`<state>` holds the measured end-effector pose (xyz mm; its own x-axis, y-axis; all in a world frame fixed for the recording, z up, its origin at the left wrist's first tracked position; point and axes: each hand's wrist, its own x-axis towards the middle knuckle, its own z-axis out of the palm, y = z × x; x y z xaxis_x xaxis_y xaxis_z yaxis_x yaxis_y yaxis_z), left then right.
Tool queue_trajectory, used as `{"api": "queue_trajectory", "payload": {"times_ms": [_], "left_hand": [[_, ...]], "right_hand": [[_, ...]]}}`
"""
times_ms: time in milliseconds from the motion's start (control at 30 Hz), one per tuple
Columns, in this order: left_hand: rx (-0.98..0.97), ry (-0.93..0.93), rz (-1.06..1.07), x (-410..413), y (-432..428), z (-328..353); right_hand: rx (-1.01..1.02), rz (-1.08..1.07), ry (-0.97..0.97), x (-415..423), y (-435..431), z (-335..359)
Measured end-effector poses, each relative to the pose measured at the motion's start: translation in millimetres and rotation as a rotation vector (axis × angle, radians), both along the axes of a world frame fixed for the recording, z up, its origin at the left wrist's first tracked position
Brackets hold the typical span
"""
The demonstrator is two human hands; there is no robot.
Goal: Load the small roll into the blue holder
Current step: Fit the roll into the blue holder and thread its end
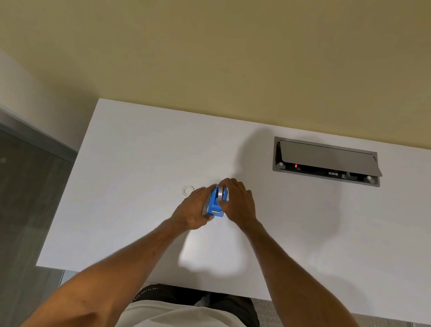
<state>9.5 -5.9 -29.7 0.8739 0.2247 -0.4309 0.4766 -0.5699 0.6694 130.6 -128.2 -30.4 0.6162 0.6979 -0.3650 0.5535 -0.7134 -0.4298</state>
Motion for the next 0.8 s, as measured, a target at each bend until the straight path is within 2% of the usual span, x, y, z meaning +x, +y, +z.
{"api": "queue_trajectory", "payload": {"times_ms": [467, 800], "left_hand": [[-0.001, 0.043, 0.002, -2.0, 0.2, -1.6], [-0.05, -0.019, 0.018, 2.8, 2.1, 0.8]], "right_hand": [[0.017, -0.022, 0.002, -1.5, -0.3, -6.2], [-0.021, 0.001, -0.036, -2.6, 2.7, -9.8]]}}
